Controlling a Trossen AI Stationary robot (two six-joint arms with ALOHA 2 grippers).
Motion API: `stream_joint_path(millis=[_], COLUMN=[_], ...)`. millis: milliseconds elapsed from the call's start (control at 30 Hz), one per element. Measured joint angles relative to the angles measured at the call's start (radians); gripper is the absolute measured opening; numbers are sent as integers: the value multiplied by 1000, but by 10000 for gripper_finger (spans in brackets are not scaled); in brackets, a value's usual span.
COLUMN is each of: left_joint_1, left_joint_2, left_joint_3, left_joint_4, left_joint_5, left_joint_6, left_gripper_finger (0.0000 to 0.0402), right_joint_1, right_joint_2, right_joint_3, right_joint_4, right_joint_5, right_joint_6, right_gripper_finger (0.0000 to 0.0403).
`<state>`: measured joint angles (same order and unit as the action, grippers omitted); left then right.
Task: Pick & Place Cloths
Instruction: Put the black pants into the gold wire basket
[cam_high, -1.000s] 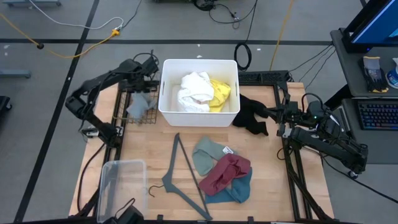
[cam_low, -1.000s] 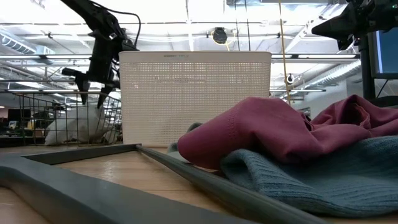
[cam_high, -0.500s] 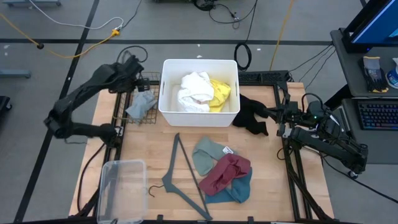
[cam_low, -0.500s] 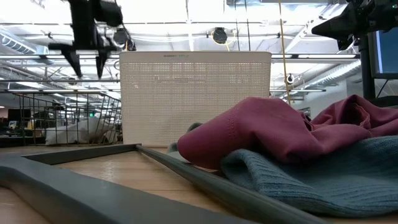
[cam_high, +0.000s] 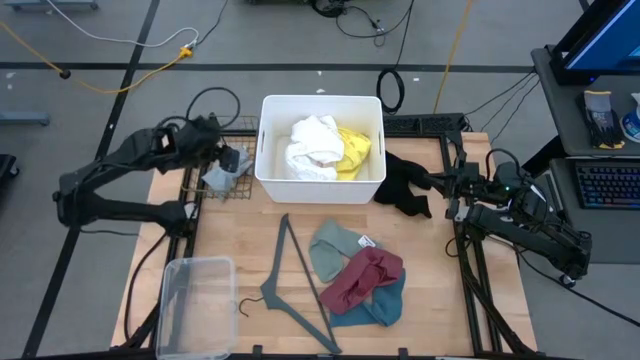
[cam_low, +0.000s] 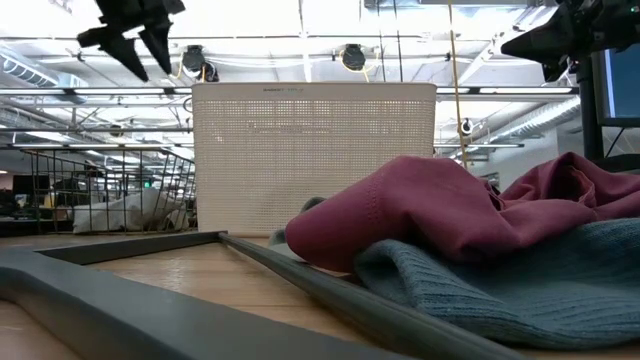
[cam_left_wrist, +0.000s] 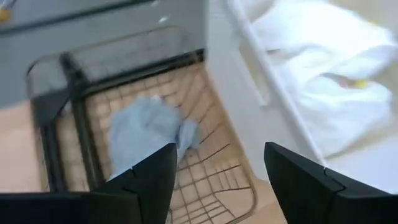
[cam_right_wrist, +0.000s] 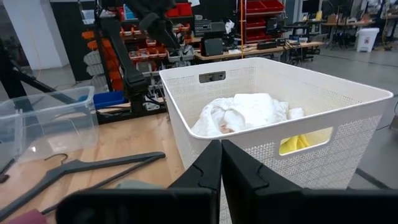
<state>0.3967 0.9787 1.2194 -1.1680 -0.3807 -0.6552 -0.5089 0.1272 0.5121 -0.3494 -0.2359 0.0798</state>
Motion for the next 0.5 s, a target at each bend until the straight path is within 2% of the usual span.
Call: stream_joint_path(millis=[267, 500], left_joint_1=[-172, -242], left_joint_2=[-2, -80], left_joint_3=[-15, -184], left_joint_4=[277, 545], left_joint_5=[-14, -12], left_joint_6=[185, 228], left_gripper_finger=[199, 164], right_joint_1=[0, 0], right_joint_2=[11, 90], right_joint_3=[0, 1], right_joint_4=[-2, -62], right_joint_5=[35, 51], right_joint_6=[6, 43], right_gripper_finger=[4, 4])
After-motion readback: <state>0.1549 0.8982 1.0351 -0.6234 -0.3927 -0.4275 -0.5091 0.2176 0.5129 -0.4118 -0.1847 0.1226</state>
